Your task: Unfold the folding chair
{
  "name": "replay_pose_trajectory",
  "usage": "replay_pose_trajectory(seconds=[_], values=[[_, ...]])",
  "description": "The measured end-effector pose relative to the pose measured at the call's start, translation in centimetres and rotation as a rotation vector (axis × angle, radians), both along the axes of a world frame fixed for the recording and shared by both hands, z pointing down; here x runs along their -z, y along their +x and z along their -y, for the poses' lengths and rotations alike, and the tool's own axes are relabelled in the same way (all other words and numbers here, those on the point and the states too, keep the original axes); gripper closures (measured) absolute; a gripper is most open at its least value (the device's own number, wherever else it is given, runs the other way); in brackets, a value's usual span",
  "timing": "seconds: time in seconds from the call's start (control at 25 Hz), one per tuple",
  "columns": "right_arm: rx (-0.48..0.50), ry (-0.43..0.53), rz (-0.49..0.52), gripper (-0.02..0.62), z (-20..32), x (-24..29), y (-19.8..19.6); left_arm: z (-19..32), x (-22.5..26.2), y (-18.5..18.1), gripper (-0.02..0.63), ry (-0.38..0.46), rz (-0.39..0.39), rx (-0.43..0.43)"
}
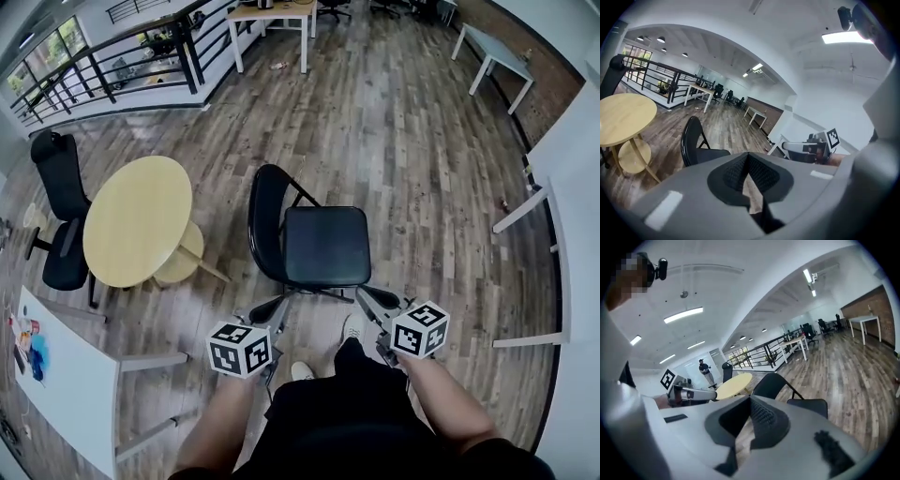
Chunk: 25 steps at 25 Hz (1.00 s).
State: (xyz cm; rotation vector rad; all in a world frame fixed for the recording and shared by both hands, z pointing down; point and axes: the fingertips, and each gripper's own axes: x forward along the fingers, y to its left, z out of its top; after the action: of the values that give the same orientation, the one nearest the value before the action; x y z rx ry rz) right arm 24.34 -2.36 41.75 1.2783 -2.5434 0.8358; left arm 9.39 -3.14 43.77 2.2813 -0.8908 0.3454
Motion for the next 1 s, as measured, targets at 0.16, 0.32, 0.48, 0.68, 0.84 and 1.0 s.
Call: replay_pose_trajectory(seconds=[0.16, 0.32, 0.48, 0.68, 0.84, 1.0], values=[[0.002, 0.028, -0.005, 0.591, -2.1, 2.4, 0.7, -2.1, 1.9, 1.6, 0.6, 0.032, 0.01, 0.009], [0.01, 0.06, -0.008, 0.591, -3.2, 3.7, 2.4, -4.0, 2.9, 3.2, 0.6, 0.067, 0.036, 0.013], [0.046, 0.089, -0.029, 0.591, -4.0, 4.7, 4.1, -5.5, 3.2, 5.5, 0.6, 0.071, 0.065, 0.023], [0.063, 0.1, -0.015, 0.591, -5.3, 5.3, 6.4, -6.4, 3.4, 8.0, 0.599, 0.083, 0.09, 0.056], [0.076, 0.086, -0.029, 0.591, -5.8, 4.6, 8.0, -6.9, 3.1, 9.3, 0.598, 0.085, 0.124, 0.062], [0.092, 0.074, -0.034, 0.591, -5.8, 3.8, 9.0, -7.0, 2.7, 10.3, 0.598, 0.081, 0.144, 0.061]])
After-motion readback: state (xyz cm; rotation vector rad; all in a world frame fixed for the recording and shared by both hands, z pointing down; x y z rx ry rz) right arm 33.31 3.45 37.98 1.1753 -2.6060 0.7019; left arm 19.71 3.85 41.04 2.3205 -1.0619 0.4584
